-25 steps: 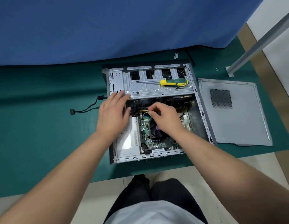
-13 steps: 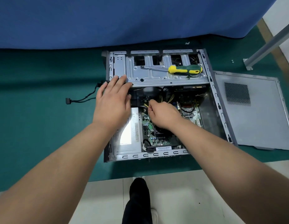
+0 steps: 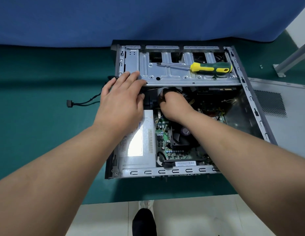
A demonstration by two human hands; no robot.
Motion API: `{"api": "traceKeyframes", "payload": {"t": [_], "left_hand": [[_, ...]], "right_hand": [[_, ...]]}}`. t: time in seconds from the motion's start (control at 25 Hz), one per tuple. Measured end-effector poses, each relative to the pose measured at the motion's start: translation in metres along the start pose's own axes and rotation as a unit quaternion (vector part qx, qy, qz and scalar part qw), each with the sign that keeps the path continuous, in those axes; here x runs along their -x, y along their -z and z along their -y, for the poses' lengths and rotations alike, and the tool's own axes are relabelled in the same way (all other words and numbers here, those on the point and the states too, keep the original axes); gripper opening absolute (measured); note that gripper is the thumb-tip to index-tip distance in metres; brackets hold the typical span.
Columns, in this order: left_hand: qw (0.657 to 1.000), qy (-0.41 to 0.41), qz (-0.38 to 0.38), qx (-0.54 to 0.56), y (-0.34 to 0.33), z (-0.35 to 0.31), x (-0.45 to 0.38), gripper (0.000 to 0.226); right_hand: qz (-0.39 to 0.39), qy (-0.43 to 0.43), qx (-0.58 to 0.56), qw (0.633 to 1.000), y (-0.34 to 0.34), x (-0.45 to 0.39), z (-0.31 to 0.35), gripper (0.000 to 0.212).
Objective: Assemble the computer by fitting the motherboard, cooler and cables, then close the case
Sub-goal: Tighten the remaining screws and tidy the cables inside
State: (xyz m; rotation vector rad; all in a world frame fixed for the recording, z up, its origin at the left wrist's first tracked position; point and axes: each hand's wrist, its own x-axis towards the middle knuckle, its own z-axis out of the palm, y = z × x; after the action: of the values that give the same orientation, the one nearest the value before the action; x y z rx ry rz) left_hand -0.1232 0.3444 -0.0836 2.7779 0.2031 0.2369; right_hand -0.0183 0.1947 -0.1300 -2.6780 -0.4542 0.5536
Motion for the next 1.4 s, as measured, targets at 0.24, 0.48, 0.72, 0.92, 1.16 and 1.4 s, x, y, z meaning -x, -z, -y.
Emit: {"api": "traceKeyframes", "payload": {"t": [0.24,0.48,0.72,0.92,1.16,1.4], "left_hand": [[1.0,0.0,-0.001,-0.002,0.0,0.002,-0.002,0.043],[1.0,0.0,-0.009,0.001,-0.002,0.002,-0.003,0.041],[1.0,-0.001,-0.009,0.004,-0.003,0.004,-0.005,0.041],[1.0,0.0,-0.006,0.007,-0.002,0.003,-0.004,0.042],[1.0,0.0,-0.005,0.006,-0.001,0.003,-0.005,0.042],[1.0,-0.001,-0.004,0.006,-0.001,0.002,-0.004,0.042]], "right_hand": [[0.03,-0.062,0.045,0.997,-0.009,-0.043,0.021,0.041],[-0.003,-0.014,0.094,0.995,-0.02,-0.058,0.011,0.045],[-0.01,0.007,0.089,0.996,-0.022,-0.058,0.008,0.04],[0.008,0.034,0.108,0.994,-0.02,-0.062,0.009,0.045],[0.037,0.026,0.117,0.992,-0.017,-0.069,0.009,0.045],[0.044,0.035,0.122,0.991,-0.019,-0.072,0.007,0.047]]}}
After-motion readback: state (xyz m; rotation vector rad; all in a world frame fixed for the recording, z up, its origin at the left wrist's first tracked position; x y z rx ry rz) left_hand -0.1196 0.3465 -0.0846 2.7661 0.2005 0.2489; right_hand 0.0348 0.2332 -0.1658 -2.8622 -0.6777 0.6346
